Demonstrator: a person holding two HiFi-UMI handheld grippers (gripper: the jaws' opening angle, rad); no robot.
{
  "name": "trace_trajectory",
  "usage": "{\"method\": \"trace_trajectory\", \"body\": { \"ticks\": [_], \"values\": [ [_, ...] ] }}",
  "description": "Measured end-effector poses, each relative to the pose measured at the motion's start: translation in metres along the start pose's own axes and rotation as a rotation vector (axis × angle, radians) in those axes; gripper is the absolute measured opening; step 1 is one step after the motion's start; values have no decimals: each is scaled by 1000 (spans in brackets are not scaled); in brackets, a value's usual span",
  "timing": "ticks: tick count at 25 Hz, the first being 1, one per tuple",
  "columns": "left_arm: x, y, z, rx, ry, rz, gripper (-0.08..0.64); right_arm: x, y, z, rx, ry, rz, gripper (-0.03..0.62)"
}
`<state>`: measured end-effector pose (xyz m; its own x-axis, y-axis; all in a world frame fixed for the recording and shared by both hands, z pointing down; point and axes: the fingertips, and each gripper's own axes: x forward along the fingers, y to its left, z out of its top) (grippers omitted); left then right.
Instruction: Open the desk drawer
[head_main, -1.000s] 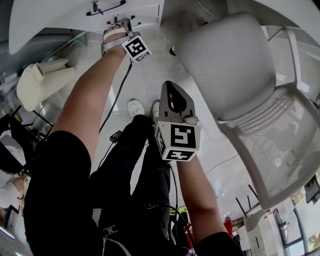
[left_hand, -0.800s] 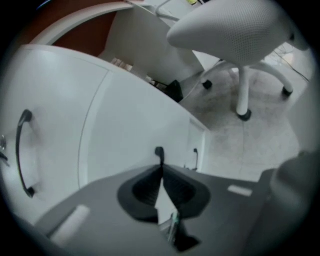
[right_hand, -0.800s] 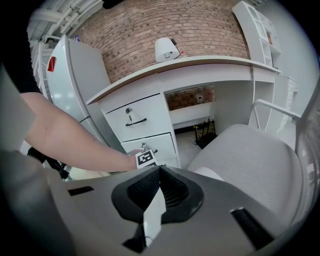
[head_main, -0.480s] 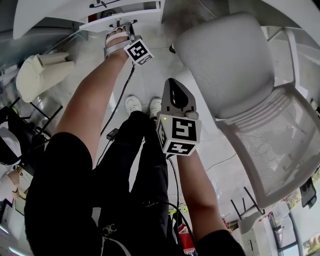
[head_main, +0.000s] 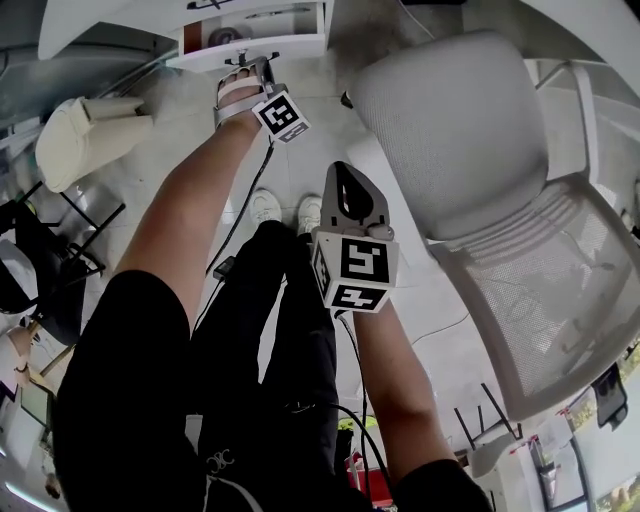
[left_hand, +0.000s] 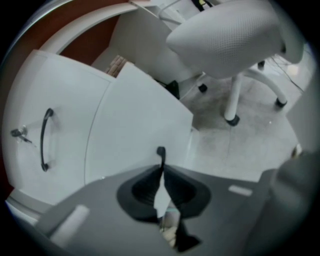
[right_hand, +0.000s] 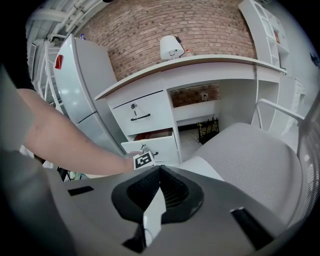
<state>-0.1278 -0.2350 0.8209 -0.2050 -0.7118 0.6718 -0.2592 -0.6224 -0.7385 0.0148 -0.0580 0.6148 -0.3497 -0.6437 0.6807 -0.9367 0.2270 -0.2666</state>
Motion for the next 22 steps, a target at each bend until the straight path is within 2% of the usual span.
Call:
{"method": "trace_trajectory", "body": {
  "ticks": [4,6,8,10,12,14,19,22],
  "values": [
    [-11,-5,-2,-14,8,-26,4,-2,-3,3,-9,-1,12,-2],
    [-24,-27,-2,32,-7,-76,-5,-3,-3,4,-14,2,18,-2],
    [-36,-50,-2,70,-24,-96,-5,-5,-2,6,-26,6,24,-2],
    [-40,-57,-6,12,-14,-104,-5,-6,1,12,-47,-4,32,-2],
    [-46,-54,-9,-106,-17,-135,-4,-6,0,12,-60,-7,33,-2],
    [-64,-51,-10,-257,-43,-190,-3,-8,-2,7,-60,5,29,-2],
    [-123,-20,-20,-710,-99,-312,-3,-20,6,12,-74,1,37,-2],
    [-169,11,-25,-922,-152,-353,-3,-33,21,27,-101,-17,48,-2]
  ]
}}
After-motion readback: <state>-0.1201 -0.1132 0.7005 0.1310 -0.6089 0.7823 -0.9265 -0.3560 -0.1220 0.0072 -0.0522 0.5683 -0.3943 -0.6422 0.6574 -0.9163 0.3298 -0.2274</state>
